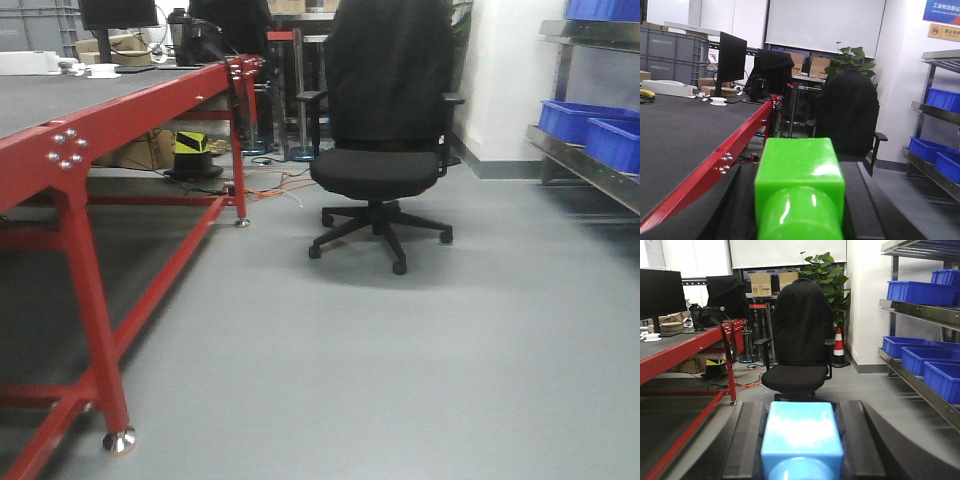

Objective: Grab block from conveyor and place in blue bin
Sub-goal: 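Drive base away from conveyor toward shelf of blue bins, holding blocks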

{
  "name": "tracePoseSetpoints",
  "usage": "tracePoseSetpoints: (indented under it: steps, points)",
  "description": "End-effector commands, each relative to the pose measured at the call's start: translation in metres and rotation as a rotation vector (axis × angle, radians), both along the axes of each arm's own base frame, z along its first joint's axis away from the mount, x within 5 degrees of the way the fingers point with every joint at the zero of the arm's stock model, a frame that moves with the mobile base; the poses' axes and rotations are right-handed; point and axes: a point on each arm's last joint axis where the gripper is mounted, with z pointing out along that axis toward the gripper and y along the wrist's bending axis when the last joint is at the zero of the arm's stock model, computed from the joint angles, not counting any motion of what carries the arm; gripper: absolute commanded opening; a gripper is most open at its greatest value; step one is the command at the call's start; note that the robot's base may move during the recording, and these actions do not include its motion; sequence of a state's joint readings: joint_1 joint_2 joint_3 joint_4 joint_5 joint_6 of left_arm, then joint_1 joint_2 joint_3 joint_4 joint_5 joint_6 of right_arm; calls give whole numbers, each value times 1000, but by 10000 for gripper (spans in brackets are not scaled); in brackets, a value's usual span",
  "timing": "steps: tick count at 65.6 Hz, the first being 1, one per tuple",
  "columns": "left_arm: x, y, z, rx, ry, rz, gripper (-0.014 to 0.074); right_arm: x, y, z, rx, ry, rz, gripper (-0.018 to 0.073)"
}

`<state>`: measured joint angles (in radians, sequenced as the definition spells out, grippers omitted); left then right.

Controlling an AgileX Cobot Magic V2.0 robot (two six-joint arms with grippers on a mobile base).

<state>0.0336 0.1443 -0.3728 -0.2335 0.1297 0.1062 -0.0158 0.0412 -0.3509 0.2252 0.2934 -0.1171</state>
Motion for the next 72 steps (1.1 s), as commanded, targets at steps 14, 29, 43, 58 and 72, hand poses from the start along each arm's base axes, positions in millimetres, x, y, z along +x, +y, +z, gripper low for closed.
tracePoseSetpoints:
  steps: [14, 29, 43, 58, 72]
  points:
    - [-1, 0, 1, -4, -15, 3, -111, -1, 0, 2, -3, -27, -5, -167]
    - [-1, 0, 1, -4, -15, 3, -111, -1, 0, 2, -3, -27, -5, -167]
    - [-1, 0, 1, -4, -15, 3, -111, -1, 0, 2, -3, -27, -5, -167]
    - [-1, 0, 1, -4, -15, 3, -111, -1, 0, 2, -3, -27, -5, -167]
    - [-1, 0, 1, -4, -15, 3, -111, -1, 0, 2, -3, -27, -5, -167]
